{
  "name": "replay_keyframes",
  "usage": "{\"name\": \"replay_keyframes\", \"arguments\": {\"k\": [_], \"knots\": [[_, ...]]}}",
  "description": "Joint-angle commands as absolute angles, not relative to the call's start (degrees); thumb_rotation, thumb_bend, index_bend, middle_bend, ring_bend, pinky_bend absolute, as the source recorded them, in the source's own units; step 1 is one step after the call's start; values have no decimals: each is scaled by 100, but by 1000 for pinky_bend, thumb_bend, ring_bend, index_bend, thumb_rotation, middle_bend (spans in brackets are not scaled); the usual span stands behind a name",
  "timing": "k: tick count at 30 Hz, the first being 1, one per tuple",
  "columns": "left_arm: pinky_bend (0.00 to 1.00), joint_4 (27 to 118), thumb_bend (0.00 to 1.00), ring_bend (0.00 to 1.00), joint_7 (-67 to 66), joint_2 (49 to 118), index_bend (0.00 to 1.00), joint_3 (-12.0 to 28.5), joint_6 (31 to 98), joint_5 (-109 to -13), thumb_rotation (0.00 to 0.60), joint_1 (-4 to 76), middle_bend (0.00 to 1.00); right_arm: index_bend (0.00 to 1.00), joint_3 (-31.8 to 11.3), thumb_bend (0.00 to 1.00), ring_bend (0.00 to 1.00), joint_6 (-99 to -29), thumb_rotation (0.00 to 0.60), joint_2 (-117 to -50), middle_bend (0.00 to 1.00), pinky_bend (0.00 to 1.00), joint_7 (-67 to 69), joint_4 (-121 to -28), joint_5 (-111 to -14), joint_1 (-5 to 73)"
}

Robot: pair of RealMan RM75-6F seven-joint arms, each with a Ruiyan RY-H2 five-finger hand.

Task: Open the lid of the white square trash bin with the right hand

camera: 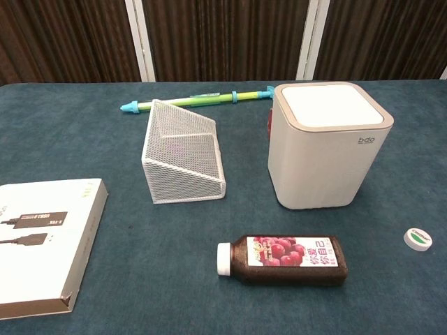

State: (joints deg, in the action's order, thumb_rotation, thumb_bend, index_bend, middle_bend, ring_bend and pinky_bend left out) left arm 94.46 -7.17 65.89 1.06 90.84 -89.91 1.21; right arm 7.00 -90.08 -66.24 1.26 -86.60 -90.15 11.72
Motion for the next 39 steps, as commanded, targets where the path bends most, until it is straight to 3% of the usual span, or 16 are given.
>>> {"name": "replay_keyframes", "arguments": {"k": [1, 9, 11, 13, 14, 17, 19, 22, 28, 33, 39], "knots": [[515, 9444, 576, 665, -717, 6594, 519, 109, 9095, -9006, 600, 122, 610, 58, 662, 297, 0, -8983, 600, -6617, 72, 75, 152, -8661, -9047, 1136], [516, 9416, 575, 665, -673, 6590, 519, 116, 9138, -9054, 600, 120, 611, 45, 538, 298, 0, -9052, 600, -6605, 71, 74, 329, -8676, -9226, 1024], [516, 9407, 575, 665, -628, 6585, 519, 118, 9151, -9043, 600, 110, 612, 34, 483, 299, 10, -9239, 600, -6619, 111, 91, 351, -8667, -9326, 948], [516, 9432, 575, 664, -565, 6563, 519, 111, 9152, -9017, 600, 91, 613, 30, 378, 300, 172, -9509, 600, -6680, 272, 244, 298, -8658, -9395, 847], [516, 9448, 576, 664, -560, 6552, 519, 111, 9154, -9009, 600, 86, 614, 30, 351, 300, 366, -9579, 600, -6688, 398, 422, 281, -8692, -9423, 817], [516, 9486, 576, 665, -599, 6549, 519, 111, 9175, -9058, 600, 92, 617, 30, 360, 309, 665, -9532, 600, -6492, 597, 692, 129, -8995, -9626, 856], [516, 9487, 576, 665, -656, 6557, 519, 86, 9148, -9094, 600, 101, 617, 40, 359, 355, 760, -9310, 600, -6250, 698, 757, -136, -9343, -9748, 979], [516, 9505, 576, 664, -676, 6549, 519, 60, 9056, -9065, 600, 120, 620, 93, 229, 505, 856, -8836, 600, -5946, 806, 829, -758, -9913, -9732, 1246], [516, 9492, 576, 665, -622, 6521, 520, 75, 8997, -9010, 600, 141, 622, 158, 26, 681, 876, -7247, 600, -5449, 841, 835, -1540, -11153, -9093, 1960], [516, 9504, 575, 664, -561, 6479, 520, 96, 9022, -8968, 600, 126, 624, 192, -229, 702, 877, -6405, 600, -5476, 843, 835, -2248, -11630, -8266, 2420], [516, 9518, 576, 665, -513, 6449, 520, 101, 9053, -8973, 600, 112, 626, 207, -446, 702, 877, -6031, 600, -5819, 843, 835, -2872, -11738, -7448, 2760]]}}
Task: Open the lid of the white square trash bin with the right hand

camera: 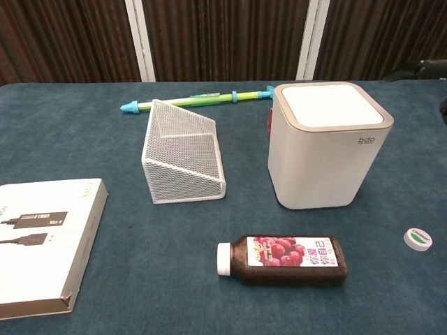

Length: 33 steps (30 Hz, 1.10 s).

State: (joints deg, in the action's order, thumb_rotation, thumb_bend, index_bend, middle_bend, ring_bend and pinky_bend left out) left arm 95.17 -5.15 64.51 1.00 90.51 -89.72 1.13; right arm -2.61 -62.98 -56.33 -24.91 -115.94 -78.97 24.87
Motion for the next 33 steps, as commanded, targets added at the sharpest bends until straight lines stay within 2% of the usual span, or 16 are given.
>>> {"name": "replay_keyframes", "arguments": {"k": [1, 7, 13, 33], "knots": [[516, 9519, 575, 665, -509, 6449, 520, 102, 9055, -8975, 600, 112, 627, 208, -478, 703, 877, -5977, 600, -5899, 843, 835, -2990, -11736, -7282, 2828], [516, 9518, 576, 664, -514, 6447, 519, 95, 9027, -8971, 600, 120, 629, 210, -561, 710, 879, -5626, 600, -6118, 844, 835, -3489, -11845, -6361, 3231], [516, 9520, 576, 665, -497, 6444, 519, 99, 9032, -8975, 600, 121, 629, 212, -461, 712, 879, -5768, 600, -6296, 844, 835, -3956, -11924, -5964, 3399], [516, 9529, 577, 664, -500, 6442, 519, 84, 9043, -9012, 600, 117, 629, 184, -213, 711, 879, -5949, 600, -6323, 844, 835, -3879, -11898, -5887, 3501]]}}
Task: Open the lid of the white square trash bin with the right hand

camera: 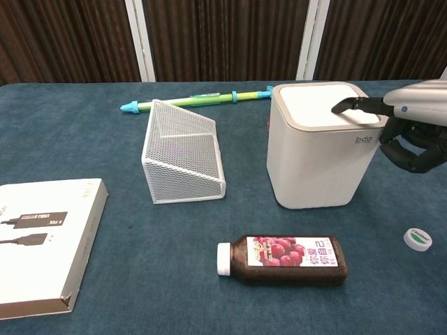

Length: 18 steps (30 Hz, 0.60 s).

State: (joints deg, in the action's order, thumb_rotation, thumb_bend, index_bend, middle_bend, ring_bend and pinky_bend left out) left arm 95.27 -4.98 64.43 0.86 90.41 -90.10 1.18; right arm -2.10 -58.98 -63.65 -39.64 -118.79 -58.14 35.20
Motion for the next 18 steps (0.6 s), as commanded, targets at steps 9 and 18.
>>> {"name": "replay_keyframes", "arguments": {"k": [9, 18], "knots": [[516, 9536, 576, 664, -493, 6438, 520, 86, 9049, -9016, 600, 116, 629, 153, -264, 711, 878, -7262, 600, -6161, 844, 835, -3208, -11800, -7357, 2849], [516, 9549, 576, 664, -504, 6448, 520, 72, 9039, -9041, 600, 120, 630, 107, 212, 376, 499, -8492, 600, -5834, 532, 800, -2081, -11248, -8712, 1807]]}}
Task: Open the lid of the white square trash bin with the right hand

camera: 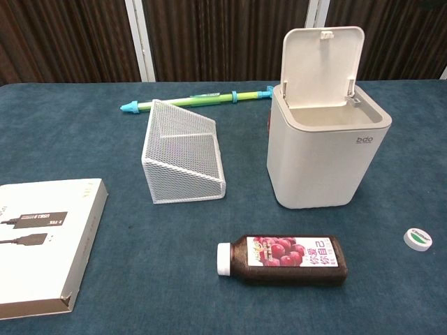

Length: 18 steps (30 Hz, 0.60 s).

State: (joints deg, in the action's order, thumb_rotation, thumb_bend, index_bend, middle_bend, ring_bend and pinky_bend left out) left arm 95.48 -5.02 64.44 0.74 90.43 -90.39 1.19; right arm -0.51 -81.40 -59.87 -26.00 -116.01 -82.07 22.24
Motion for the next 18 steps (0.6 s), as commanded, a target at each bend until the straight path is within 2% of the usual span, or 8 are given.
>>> {"name": "replay_keyframes", "arguments": {"k": [1, 4, 6, 8, 10, 12, 15, 18], "knots": [[516, 9551, 576, 664, -506, 6448, 520, 70, 9035, -9043, 600, 121, 630, 93, 270, 305, 427, -8541, 600, -5829, 469, 753, -1934, -11125, -8826, 1736], [516, 9559, 577, 666, -513, 6447, 519, 62, 9020, -9047, 600, 126, 630, 44, 400, 179, 361, -8579, 600, -5851, 386, 592, -1506, -10661, -9065, 1585], [516, 9562, 577, 667, -515, 6447, 520, 62, 9017, -9045, 600, 127, 631, 36, 467, 145, 380, -8489, 600, -5856, 382, 586, -1266, -10432, -9127, 1549], [516, 9560, 577, 667, -514, 6449, 520, 66, 9021, -9044, 600, 127, 632, 50, 521, 137, 460, -8357, 600, -5886, 432, 640, -957, -10172, -9200, 1545], [516, 9557, 577, 667, -517, 6450, 520, 66, 9016, -9040, 600, 128, 631, 108, 559, 137, 599, -8177, 600, -5934, 561, 752, -736, -9921, -9233, 1570], [516, 9557, 577, 667, -521, 6451, 520, 63, 9009, -9036, 600, 129, 631, 175, 584, 140, 694, -7995, 600, -5979, 661, 835, -614, -9762, -9237, 1606], [516, 9556, 577, 668, -520, 6450, 520, 64, 9006, -9032, 600, 130, 631, 266, 651, 146, 787, -7535, 600, -5999, 762, 914, -411, -9646, -9219, 1738], [516, 9554, 577, 668, -506, 6448, 520, 71, 9008, -9020, 600, 129, 631, 313, 665, 147, 841, -7046, 600, -6008, 819, 961, -358, -9556, -9174, 1929]]}}
